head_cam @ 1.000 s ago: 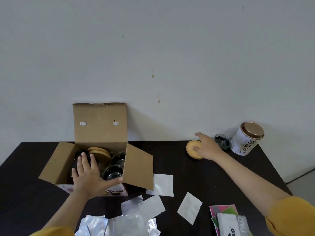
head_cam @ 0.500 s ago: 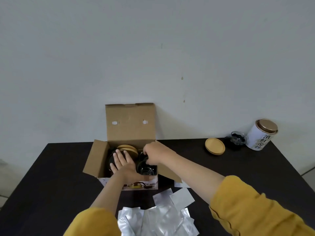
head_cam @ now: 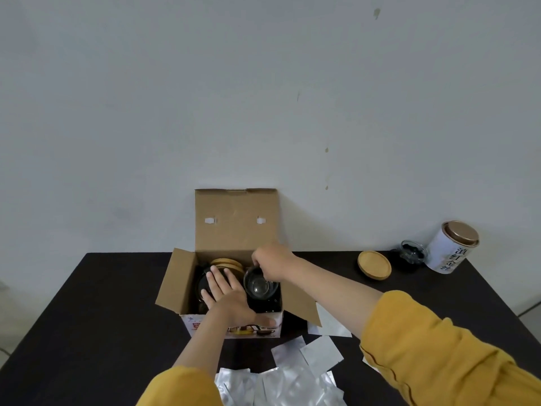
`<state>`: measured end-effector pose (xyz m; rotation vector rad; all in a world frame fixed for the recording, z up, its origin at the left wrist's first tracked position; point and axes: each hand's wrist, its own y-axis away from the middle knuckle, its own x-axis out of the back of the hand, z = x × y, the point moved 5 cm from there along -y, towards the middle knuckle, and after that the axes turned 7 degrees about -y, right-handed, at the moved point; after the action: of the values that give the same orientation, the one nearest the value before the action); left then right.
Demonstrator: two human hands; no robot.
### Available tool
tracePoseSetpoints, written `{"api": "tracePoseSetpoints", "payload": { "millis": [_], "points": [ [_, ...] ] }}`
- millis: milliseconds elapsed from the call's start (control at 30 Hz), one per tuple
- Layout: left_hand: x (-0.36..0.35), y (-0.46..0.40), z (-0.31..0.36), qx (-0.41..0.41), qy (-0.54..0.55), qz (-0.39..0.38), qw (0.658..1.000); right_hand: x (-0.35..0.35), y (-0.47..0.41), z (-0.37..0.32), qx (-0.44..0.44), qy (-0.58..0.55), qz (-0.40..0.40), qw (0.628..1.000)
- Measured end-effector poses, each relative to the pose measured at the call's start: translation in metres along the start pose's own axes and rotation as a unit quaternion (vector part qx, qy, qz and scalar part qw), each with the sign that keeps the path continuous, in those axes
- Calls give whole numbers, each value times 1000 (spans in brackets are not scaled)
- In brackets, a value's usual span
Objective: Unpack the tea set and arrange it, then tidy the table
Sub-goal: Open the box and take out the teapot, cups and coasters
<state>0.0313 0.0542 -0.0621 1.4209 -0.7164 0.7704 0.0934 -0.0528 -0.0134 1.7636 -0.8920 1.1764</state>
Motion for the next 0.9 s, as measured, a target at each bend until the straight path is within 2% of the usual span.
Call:
{"api": "tracePoseSetpoints", "payload": {
  "millis": [233,367,633,900],
  "points": [
    [1,0,1,1,-2,13,1000,54,21,44,15,-72,124,990],
    [2,1,4,14,-4,30,999,62,62,99,-5,-92,132,987],
    [3,3,8,53,-12,49,997,1,167,265,-162,-99,114,975],
    [4,5,12,90,-21,57,994,-45,238,386,-307,-199,213,906]
  ]
}}
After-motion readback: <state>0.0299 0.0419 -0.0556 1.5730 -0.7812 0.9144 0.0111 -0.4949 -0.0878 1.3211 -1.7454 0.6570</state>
